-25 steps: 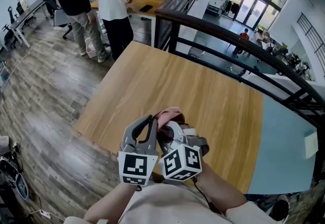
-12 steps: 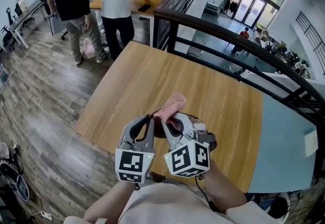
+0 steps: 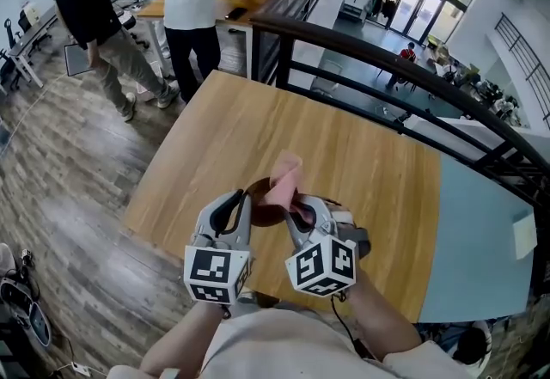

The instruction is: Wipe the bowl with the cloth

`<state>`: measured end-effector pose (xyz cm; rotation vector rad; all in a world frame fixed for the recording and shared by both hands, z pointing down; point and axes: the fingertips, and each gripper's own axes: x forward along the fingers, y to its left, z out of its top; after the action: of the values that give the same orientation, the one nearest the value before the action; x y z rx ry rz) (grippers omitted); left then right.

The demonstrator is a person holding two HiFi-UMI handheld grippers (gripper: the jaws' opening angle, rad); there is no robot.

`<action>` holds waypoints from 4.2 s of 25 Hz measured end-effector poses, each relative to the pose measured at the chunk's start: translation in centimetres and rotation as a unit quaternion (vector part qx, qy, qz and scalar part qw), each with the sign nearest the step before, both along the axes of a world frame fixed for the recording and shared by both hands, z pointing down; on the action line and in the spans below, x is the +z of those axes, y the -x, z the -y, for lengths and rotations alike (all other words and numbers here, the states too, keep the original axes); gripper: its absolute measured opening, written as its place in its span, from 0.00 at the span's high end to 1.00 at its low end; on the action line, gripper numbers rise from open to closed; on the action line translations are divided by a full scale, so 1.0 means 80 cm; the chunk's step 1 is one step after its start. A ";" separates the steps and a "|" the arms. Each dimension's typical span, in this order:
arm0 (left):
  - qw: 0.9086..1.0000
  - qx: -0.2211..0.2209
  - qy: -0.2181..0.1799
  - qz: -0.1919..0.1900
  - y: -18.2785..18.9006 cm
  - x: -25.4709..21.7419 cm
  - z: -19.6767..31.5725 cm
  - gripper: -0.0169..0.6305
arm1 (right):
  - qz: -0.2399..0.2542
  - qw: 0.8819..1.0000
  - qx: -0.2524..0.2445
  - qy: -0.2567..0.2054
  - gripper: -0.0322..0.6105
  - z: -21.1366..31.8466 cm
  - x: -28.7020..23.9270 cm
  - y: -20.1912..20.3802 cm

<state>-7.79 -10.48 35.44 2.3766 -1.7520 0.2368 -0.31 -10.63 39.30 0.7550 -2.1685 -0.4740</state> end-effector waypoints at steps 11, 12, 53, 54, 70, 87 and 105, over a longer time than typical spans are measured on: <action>1.000 0.004 0.023 -0.013 -0.007 0.019 -0.003 0.93 | -0.056 0.996 -0.060 0.038 0.93 -0.037 0.051 0.029; 1.000 0.005 0.025 -0.011 -0.008 0.021 -0.004 0.93 | -0.058 0.995 -0.067 0.041 0.93 -0.039 0.053 0.032; 0.992 0.077 0.033 0.092 -0.052 0.026 -0.008 0.95 | 0.153 0.988 -0.023 -0.007 0.93 0.005 -0.107 -0.004; 0.991 0.083 0.032 0.100 -0.057 0.025 -0.009 0.95 | 0.153 0.988 -0.026 -0.009 0.93 0.008 -0.111 -0.002; 0.981 0.107 0.005 0.163 -0.071 0.019 -0.021 0.95 | 0.080 0.993 -0.077 0.040 0.93 0.006 -0.063 0.026; 0.994 0.054 0.021 0.095 -0.017 0.020 -0.004 0.95 | 0.070 0.994 -0.011 0.081 0.93 0.031 -0.013 -0.030; 0.998 0.014 0.029 -0.053 0.005 0.007 0.012 0.95 | 0.072 0.979 -0.062 0.181 0.93 -0.037 0.069 0.023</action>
<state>-8.23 -11.44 35.99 2.3292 -1.6426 0.1605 -2.18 -7.68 44.84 0.4656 -2.3565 -0.0810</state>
